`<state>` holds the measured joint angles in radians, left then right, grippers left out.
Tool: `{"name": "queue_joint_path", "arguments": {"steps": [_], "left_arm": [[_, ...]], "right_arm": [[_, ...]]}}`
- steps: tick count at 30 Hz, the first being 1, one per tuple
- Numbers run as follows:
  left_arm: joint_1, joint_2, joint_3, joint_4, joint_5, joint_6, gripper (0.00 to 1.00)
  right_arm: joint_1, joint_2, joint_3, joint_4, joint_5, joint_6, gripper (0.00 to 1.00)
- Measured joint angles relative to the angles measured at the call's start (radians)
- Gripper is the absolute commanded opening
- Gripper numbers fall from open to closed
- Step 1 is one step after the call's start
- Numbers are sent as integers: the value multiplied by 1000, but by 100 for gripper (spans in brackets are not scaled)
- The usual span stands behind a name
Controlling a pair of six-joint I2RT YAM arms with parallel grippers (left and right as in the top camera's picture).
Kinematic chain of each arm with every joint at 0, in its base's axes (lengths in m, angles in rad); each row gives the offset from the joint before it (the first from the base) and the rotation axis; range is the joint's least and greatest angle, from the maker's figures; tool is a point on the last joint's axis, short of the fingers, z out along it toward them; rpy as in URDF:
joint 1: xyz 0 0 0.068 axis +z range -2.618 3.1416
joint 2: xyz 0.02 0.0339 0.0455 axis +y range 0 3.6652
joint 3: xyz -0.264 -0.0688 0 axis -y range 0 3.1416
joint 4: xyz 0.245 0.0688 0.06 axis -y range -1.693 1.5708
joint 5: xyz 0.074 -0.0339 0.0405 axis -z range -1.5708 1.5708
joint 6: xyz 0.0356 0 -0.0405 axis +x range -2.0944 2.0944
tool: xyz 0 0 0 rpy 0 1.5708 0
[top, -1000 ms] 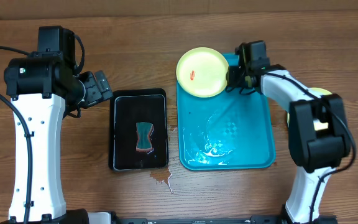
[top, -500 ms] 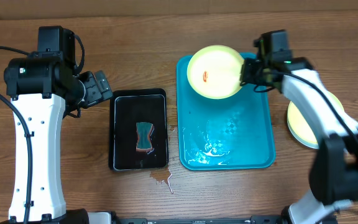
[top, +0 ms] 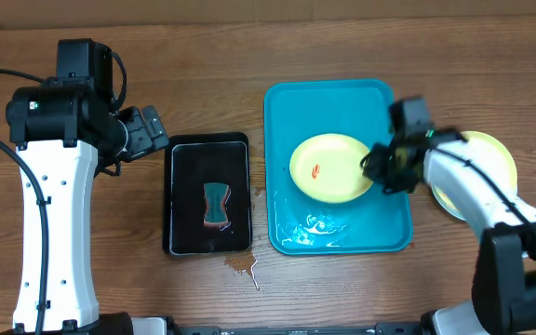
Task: Clean dirty plates on tray and stack at the side
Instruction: 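Move right gripper to grip the rim of the remaining yellow plate, then grasp the sponge on the black tray with left gripper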
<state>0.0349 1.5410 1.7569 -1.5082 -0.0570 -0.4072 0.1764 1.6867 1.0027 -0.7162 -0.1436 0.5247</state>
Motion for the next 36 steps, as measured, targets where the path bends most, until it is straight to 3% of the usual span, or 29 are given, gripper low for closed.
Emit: {"name": "queue_joint_path", "arguments": {"steps": [3, 6, 7, 9, 16, 21, 27, 29, 36], "left_arm": [[0, 0, 0, 0, 0, 0, 100], [0, 0, 0, 0, 0, 0, 100], [0, 0, 0, 2, 1, 0, 100], [0, 0, 0, 5, 1, 0, 100], [0, 0, 0, 8, 95, -5, 99], [-43, -1, -37, 78, 208, 79, 85], [-198, -2, -303, 238, 234, 158, 66], [-239, -2, -412, 325, 225, 165, 67], [-284, 26, -710, 634, 150, 99, 53]], "right_arm": [[21, 5, -88, 118, -17, 31, 4], [42, 4, -99, 141, -14, 43, 12], [51, 4, -98, 126, -8, 47, 20], [62, -1, -95, 89, 5, 51, 26], [66, -189, -44, -37, 83, -9, 30], [66, -352, -22, -74, 99, -56, 31], [66, -392, -21, -106, 98, -74, 32], [66, -391, -21, -112, 98, -77, 32], [66, -391, -21, -115, 96, -81, 32]]}}
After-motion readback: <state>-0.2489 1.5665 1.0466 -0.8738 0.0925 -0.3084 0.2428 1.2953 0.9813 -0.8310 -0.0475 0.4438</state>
